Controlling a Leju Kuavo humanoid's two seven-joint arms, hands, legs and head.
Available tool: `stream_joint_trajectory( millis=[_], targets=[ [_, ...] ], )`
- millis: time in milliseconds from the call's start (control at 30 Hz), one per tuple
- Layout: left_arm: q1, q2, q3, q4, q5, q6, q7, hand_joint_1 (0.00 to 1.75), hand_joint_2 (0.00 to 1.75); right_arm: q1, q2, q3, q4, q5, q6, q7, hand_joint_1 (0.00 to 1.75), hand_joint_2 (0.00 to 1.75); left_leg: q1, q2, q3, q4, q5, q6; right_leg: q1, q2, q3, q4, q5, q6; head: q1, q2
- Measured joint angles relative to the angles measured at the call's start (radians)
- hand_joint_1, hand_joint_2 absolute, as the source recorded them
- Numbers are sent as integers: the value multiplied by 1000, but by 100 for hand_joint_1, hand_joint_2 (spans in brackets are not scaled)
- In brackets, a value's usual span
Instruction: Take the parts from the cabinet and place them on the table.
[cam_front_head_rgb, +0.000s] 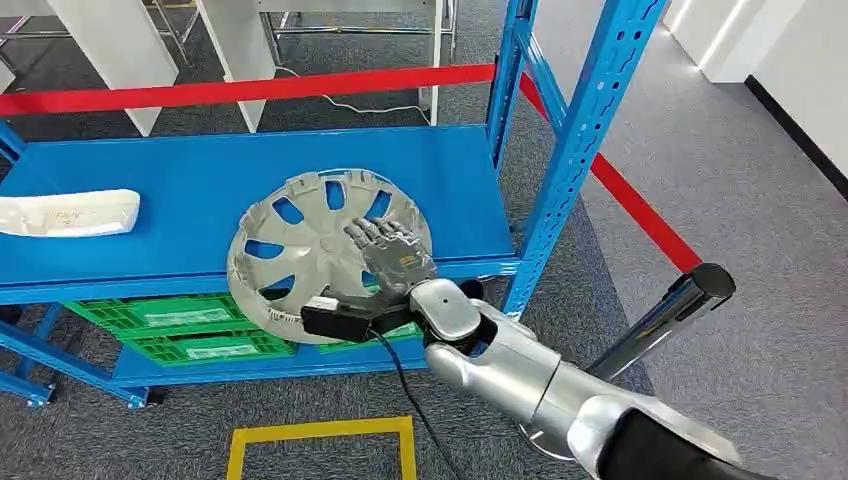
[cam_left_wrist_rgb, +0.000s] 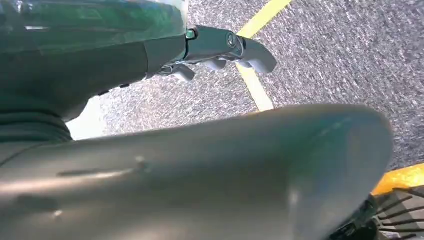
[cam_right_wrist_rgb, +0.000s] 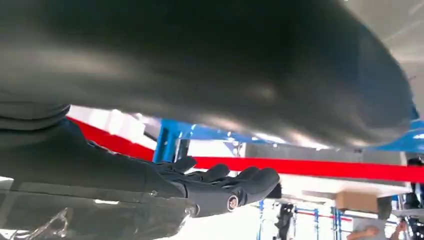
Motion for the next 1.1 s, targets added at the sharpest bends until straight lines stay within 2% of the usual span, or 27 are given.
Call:
stream_joint_trajectory(
  millis=[233, 267, 1100],
  targets=[
    [-3, 0, -3, 0, 0, 0, 0, 0, 0, 0, 22, 31, 53, -25, -8, 0, 0, 0, 0, 0, 0, 0, 0, 0, 0, 0, 0, 0, 0, 0, 0, 0],
    [-3, 0, -3, 0, 1, 0, 0, 0, 0, 0, 22, 34, 58, -29, -9, 0, 0, 175, 0, 0, 0, 0, 0, 0, 0, 0, 0, 0, 0, 0, 0, 0],
    [-7, 3, -5, 0, 10, 0, 0, 0, 0, 4, 22, 88, 133, -111, -18, -24, 0, 175, 0, 0, 0, 0, 0, 0, 0, 0, 0, 0, 0, 0, 0, 0]
  ],
)
